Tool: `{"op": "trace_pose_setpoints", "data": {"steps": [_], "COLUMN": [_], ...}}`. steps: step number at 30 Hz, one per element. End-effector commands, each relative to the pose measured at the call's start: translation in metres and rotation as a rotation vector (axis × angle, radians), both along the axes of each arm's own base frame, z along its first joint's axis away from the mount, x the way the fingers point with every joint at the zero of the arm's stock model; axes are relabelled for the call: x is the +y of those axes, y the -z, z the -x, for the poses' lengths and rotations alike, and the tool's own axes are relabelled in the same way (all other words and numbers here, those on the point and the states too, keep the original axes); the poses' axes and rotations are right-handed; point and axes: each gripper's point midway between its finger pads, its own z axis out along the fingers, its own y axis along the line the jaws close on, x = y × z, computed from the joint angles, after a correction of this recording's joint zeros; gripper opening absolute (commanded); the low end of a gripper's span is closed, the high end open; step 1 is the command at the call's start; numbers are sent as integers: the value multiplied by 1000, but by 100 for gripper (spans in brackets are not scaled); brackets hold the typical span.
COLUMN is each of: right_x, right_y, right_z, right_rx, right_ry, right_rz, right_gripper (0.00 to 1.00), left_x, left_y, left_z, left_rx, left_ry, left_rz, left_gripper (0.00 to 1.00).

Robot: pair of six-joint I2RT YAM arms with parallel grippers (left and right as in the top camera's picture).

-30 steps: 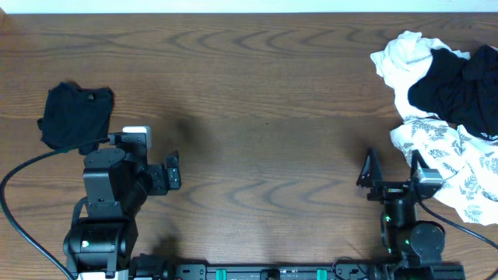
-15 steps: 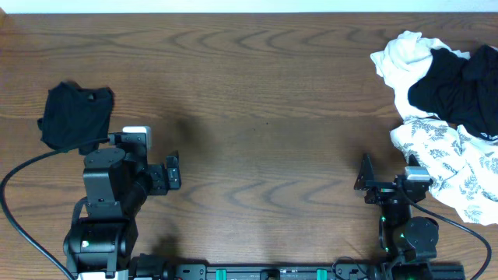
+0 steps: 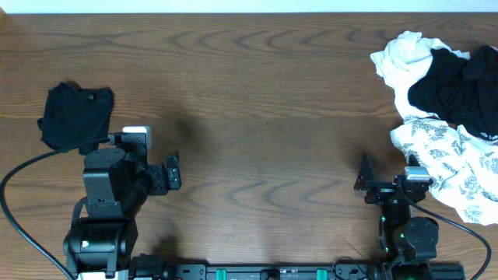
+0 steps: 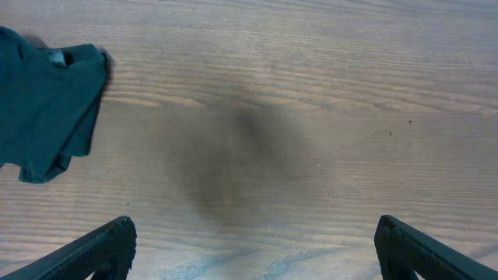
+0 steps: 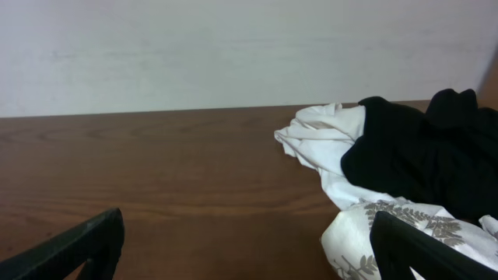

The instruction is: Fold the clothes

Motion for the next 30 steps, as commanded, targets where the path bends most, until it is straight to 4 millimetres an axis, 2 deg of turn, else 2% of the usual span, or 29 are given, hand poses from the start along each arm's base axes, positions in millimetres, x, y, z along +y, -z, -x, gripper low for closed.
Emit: {"op": "trace_pose_setpoints", "data": {"steps": [1, 11, 15, 24, 30], "right_x": [-4, -4, -4, -4, -4], "right_y": [1, 1, 1, 1, 1], "right_z": [0, 0, 0, 0, 0], "right_rx": [1, 1, 1, 1, 1], "right_ry": [17, 17, 17, 17, 17], "right_rz": [18, 18, 18, 18, 18], "right_gripper": [99, 99, 99, 99, 99], "left_x": [-1, -1, -1, 5, 6], "left_y": [1, 0, -8, -14, 0], "left_z": [0, 1, 6, 38, 56], "left_rx": [3, 0, -37, -106, -164], "left_ry": [5, 5, 4, -20, -26], "left_rz": [6, 7, 6, -19, -22], "left_gripper": [98, 98, 98, 98, 98]}}
